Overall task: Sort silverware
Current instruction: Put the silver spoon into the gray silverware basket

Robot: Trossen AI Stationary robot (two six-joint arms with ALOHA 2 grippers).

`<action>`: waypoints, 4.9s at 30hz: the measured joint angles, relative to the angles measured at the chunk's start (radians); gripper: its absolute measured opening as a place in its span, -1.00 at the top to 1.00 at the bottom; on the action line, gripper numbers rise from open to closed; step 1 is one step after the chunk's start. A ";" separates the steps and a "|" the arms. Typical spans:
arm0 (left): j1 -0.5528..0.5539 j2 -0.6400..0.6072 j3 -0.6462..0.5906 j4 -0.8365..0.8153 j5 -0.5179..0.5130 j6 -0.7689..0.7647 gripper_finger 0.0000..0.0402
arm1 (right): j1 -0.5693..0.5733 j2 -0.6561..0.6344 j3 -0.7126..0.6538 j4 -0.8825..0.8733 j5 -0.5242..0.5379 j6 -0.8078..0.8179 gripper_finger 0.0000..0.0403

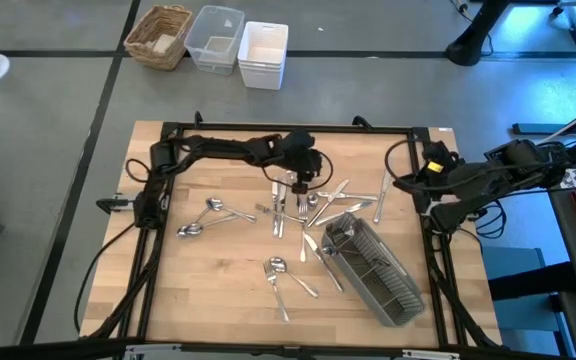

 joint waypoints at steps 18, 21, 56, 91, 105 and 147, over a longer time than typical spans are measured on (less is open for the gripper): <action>-0.004 0.078 0.109 -0.238 0.049 0.463 0.37 | 0.000 0.006 0.000 -0.004 0.002 0.013 0.64; -0.004 0.085 0.109 -0.263 0.048 0.485 0.37 | 0.000 0.006 0.000 -0.004 0.002 0.013 0.64; -0.012 0.162 0.117 -0.476 0.054 0.376 0.58 | 0.000 0.012 0.000 -0.005 -0.016 0.013 0.64; -0.039 0.162 0.111 -0.492 0.211 -0.190 0.97 | 0.000 0.012 0.000 -0.006 -0.077 0.008 0.64; 0.121 0.061 0.108 -0.486 0.324 -0.356 0.99 | 0.000 0.011 0.000 -0.009 -0.077 -0.044 0.64; -0.495 -0.002 0.111 0.671 -0.192 -0.683 0.97 | 0.000 0.002 0.000 -0.071 0.004 -0.122 0.64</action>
